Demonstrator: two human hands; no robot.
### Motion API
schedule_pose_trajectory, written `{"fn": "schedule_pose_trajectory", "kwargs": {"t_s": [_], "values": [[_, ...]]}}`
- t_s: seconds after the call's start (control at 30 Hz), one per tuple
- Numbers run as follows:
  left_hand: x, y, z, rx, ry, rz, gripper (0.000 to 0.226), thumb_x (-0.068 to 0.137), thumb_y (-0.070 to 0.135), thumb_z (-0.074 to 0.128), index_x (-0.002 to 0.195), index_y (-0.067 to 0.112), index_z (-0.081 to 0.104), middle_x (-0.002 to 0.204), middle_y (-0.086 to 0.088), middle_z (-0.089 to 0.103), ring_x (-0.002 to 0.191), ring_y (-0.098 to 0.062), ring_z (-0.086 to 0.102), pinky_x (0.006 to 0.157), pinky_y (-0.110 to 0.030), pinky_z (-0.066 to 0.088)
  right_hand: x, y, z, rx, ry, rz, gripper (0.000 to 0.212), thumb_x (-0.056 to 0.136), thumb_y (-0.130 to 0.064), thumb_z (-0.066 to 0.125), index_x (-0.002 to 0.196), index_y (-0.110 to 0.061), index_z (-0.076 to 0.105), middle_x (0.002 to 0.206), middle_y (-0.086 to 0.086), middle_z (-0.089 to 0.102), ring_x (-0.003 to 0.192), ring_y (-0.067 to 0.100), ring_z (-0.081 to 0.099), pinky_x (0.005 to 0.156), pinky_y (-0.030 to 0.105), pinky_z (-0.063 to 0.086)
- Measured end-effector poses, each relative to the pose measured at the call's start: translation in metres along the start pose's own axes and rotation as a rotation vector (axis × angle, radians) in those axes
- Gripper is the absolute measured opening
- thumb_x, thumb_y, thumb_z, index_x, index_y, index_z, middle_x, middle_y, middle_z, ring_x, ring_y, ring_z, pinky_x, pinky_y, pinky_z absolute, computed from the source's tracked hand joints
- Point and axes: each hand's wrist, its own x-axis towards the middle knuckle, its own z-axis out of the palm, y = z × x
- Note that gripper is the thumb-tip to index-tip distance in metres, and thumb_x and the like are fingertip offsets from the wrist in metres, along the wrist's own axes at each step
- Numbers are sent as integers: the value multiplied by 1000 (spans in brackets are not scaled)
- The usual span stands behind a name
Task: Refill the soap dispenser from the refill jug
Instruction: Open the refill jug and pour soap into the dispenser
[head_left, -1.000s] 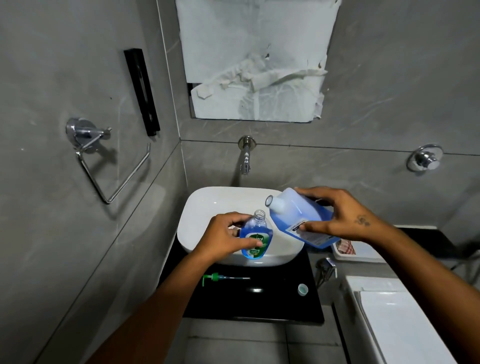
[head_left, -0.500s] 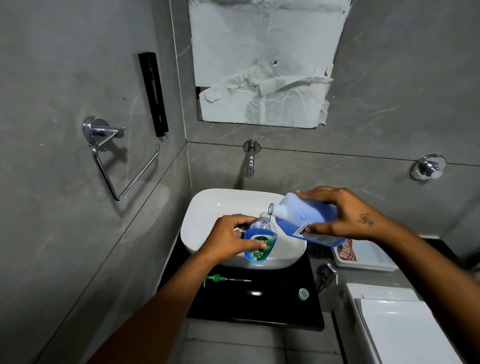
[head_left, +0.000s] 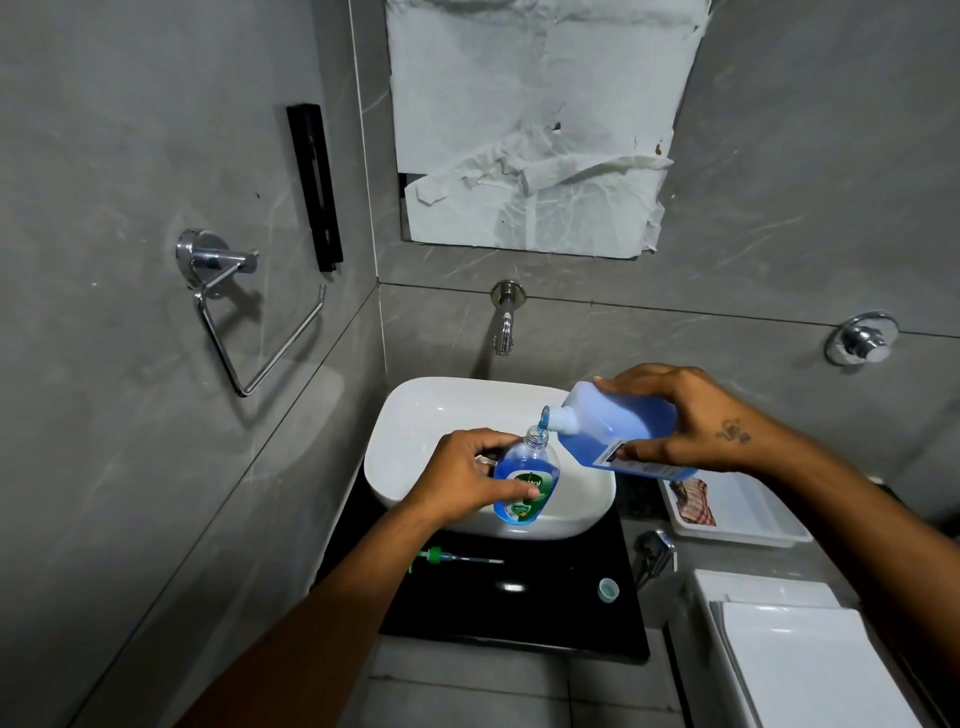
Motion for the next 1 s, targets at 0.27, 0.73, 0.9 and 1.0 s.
{"fn": "schedule_pose_trajectory", "kwargs": {"t_s": [0.27,0.73,0.9,1.0], "values": [[1,0,0,13,8,-10,43,58,42,95,92,56,72,97,25,77,91,-3,74,73,-22,62,2,2,-2,-33,1,-18,83,63,-65,66,134,-22,60,124,3,67,111,18,62,98,37,50],[1,-8,0,39,8,-37,40,60,32,97,90,48,74,94,23,77,89,-3,73,77,-26,64,2,1,-7,-71,5,-39,75,65,-49,75,133,-20,61,124,5,67,111,20,63,97,35,49],[1,-10,-1,43,8,-43,41,60,33,97,91,49,74,96,22,78,91,-5,73,79,-26,64,4,1,-9,-97,15,-45,75,64,-48,75,132,-18,62,123,7,67,110,22,64,95,30,46],[0,-11,-2,36,12,-53,41,60,33,97,91,47,74,95,22,77,91,-3,73,76,-24,63,4,0,-10,-104,15,-46,75,65,-49,75,132,-18,62,124,7,67,110,22,63,96,32,48]]}}
